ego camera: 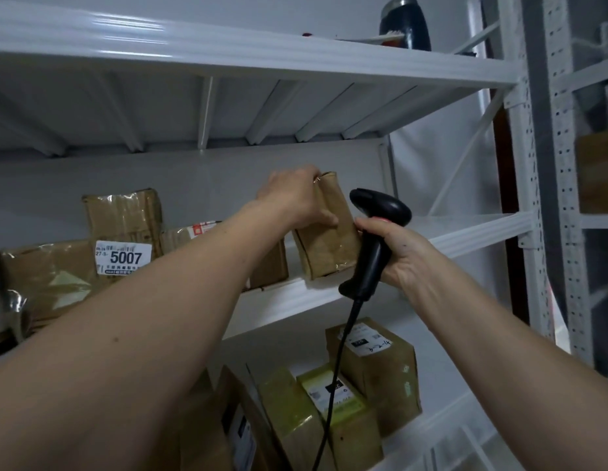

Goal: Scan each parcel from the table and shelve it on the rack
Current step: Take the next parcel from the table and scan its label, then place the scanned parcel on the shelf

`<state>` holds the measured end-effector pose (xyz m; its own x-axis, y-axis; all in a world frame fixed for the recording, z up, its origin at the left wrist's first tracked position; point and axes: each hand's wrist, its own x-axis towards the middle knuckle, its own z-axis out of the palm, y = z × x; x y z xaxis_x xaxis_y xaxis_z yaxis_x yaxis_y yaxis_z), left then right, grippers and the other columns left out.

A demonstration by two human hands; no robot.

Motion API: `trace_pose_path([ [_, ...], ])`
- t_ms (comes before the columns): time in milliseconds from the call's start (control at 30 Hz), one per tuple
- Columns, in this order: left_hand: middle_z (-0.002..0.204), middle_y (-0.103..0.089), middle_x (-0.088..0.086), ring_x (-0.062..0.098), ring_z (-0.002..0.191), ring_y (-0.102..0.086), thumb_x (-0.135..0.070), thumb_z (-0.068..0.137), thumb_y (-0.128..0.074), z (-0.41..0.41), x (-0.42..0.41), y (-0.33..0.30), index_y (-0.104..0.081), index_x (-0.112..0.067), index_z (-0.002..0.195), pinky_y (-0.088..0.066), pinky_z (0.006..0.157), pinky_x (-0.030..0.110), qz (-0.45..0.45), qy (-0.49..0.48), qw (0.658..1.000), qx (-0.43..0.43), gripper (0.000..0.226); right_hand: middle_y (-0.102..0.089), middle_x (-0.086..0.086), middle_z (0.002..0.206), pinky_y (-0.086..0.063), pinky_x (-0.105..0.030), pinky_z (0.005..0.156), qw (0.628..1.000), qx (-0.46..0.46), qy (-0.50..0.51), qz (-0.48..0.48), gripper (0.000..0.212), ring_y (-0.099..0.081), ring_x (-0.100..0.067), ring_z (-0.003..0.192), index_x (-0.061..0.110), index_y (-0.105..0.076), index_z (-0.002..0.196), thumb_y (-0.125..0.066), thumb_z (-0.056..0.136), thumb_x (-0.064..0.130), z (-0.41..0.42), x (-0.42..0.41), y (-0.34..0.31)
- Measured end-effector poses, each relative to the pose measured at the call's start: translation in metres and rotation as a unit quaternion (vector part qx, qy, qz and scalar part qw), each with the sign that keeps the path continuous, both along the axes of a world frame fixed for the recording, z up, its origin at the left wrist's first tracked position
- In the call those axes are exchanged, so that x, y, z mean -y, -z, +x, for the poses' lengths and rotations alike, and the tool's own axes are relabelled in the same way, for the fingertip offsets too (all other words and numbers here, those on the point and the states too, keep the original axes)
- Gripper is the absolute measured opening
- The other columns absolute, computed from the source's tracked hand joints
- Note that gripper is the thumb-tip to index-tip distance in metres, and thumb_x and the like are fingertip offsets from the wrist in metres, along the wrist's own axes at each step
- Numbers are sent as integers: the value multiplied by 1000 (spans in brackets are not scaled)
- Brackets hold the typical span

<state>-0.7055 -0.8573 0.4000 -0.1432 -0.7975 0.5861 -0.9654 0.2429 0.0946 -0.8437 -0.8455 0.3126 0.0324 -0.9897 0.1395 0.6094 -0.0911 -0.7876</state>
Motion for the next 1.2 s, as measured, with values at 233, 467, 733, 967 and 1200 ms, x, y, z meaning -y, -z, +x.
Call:
trace_pose_path([
  [233, 132, -56, 6, 32, 123, -48, -57, 77, -73, -9, 4, -17, -48, -27, 135, -44, 93, 43, -17, -83, 987, 138, 70, -73, -12, 97, -50, -42, 90, 993, -93, 76, -15, 20, -68, -27, 94, 6, -68, 97, -74, 79, 13, 9, 22, 18],
  [467, 138, -50, 8, 35, 130, -38, -61, 81, -67, -7, 10, -14, -43, -30, 140, -36, 102, 48, -1, -145, 976, 161, 71, -71, -12, 99, -50, -43, 88, 992, -96, 80, -3, 27, -66, -27, 94, 8, -66, 103, -75, 79, 16, 19, 32, 22],
  [733, 137, -50, 12, 33, 131, -39, -59, 87, -60, 9, 14, 7, -38, -23, 142, -33, 104, 48, -57, -107, 986, 116, 70, -68, -12, 102, -50, -46, 94, 984, -122, 132, -17, 27, -64, -29, 99, 11, -64, 102, -76, 79, 20, 22, 24, 31],
  [967, 140, -44, 8, 26, 132, -37, -36, 90, -67, 25, -19, 19, -44, -21, 141, -35, 105, 38, -176, 8, 984, 12, 58, -69, -8, 94, -55, -34, 86, 984, -94, 132, -75, 18, -67, -22, 92, 13, -63, 98, -72, 83, 12, 28, -21, 42],
  [1200, 110, -59, -12, 3, 95, -55, -29, 86, -71, 82, -84, 104, -62, -26, 119, -48, 84, 19, -151, 52, 974, -158, 34, -73, -8, 91, -55, -41, 91, 995, -74, 31, -65, 18, -70, -23, 91, 13, -68, 97, -73, 80, 7, 77, -62, 89],
])
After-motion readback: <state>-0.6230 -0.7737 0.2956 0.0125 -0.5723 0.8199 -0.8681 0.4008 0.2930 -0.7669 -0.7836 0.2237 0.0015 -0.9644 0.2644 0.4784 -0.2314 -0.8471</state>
